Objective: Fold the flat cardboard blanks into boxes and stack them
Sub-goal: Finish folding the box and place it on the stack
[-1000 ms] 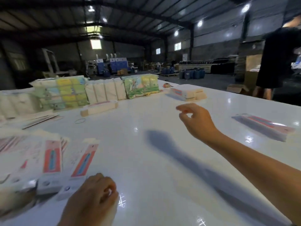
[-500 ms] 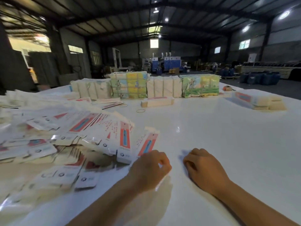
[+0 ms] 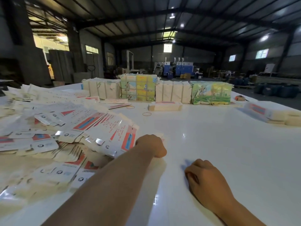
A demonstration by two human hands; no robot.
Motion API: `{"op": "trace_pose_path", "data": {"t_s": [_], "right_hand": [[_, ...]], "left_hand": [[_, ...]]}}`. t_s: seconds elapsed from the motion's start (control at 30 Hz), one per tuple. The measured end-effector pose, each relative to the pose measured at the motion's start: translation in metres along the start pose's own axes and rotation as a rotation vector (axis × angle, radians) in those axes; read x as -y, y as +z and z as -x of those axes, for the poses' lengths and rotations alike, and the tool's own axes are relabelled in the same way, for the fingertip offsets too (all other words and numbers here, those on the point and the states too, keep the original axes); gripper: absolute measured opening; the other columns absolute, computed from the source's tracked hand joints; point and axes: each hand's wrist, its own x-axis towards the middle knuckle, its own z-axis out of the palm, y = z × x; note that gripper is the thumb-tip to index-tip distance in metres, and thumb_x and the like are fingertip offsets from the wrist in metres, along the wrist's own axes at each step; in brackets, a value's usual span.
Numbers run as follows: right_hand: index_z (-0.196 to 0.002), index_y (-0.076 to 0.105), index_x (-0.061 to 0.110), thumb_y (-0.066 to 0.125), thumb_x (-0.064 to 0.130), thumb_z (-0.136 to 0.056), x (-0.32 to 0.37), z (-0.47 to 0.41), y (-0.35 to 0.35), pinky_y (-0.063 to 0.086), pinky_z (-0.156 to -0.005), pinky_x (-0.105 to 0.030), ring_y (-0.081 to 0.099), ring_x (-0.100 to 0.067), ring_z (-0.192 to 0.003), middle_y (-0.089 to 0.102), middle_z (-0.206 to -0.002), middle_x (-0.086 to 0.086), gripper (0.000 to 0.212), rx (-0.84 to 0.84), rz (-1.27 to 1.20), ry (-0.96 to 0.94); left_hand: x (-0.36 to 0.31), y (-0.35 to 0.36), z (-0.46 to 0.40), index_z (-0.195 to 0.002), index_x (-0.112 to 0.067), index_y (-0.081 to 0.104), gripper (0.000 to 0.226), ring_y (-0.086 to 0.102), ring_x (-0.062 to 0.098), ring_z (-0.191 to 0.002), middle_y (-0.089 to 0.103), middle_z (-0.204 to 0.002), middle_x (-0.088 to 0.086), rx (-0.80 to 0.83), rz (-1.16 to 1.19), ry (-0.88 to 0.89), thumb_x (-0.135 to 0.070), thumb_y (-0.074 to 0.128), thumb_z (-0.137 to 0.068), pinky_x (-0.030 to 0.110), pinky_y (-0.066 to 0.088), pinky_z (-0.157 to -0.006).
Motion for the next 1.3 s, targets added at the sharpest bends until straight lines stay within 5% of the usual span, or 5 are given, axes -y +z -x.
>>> {"op": "trace_pose_path", "data": {"t_s": [0.33, 0.57, 0.83, 1.1, 1.3], "right_hand": [[-0.092, 0.067, 0.023, 0.039, 0.032, -0.098, -0.001, -0.001, 0.004, 0.040, -0.080, -0.027, 0.051, -0.017, -0.094, 0.058, -0.097, 0.006, 0.030, 0.056, 0.021, 0.078], [-0.079, 0.073, 0.013, 0.044, 0.037, -0.098, 0.002, -0.009, -0.020, 0.050, -0.050, -0.031, 0.065, -0.020, -0.055, 0.069, -0.068, -0.010, 0.042, -0.183, -1.477, 0.651], [-0.090, 0.066, 0.009, 0.049, -0.007, -0.088, -0.001, 0.001, -0.025, 0.050, -0.051, -0.024, 0.060, -0.018, -0.055, 0.068, -0.068, -0.008, 0.024, -0.270, -1.344, 0.463], [-0.118, 0.044, 0.052, 0.038, 0.036, -0.093, 0.012, 0.010, -0.020, 0.049, -0.079, -0.025, 0.053, -0.004, -0.104, 0.043, -0.136, 0.008, 0.030, -0.439, -0.480, 0.103], [-0.089, 0.071, 0.029, 0.055, 0.049, -0.078, 0.020, 0.011, -0.017, 0.052, -0.073, -0.023, 0.060, -0.004, -0.099, 0.045, -0.128, 0.022, 0.027, -0.218, -0.932, 0.255]], "left_hand": [[-0.004, -0.031, 0.043, -0.142, -0.033, 0.019, 0.062, 0.051, 0.024, -0.088, 0.049, -0.100, 0.005, -0.185, 0.404, 0.138, -0.006, 0.034, -0.088, 0.039, 0.046, -0.077], [-0.007, 0.025, 0.115, -0.144, -0.035, 0.026, 0.063, 0.054, 0.024, -0.103, 0.052, -0.126, 0.005, -0.582, -0.101, 0.279, -0.062, 0.033, -0.087, 0.039, 0.044, -0.082], [-0.009, 0.034, 0.124, -0.134, -0.020, 0.049, 0.082, 0.059, 0.030, -0.101, 0.060, -0.116, 0.010, -0.668, 0.068, 0.307, -0.066, 0.064, -0.068, 0.050, 0.047, -0.084], [-0.007, 0.021, 0.132, -0.124, -0.003, 0.057, 0.085, 0.066, 0.029, -0.086, 0.068, -0.100, 0.011, -0.649, 0.197, 0.282, -0.062, 0.059, -0.063, 0.037, 0.053, -0.071], [-0.002, 0.020, 0.132, -0.117, -0.010, 0.060, 0.075, 0.065, 0.025, -0.081, 0.068, -0.097, 0.006, -0.678, 0.176, 0.319, -0.064, 0.057, -0.066, 0.034, 0.051, -0.067]]}}
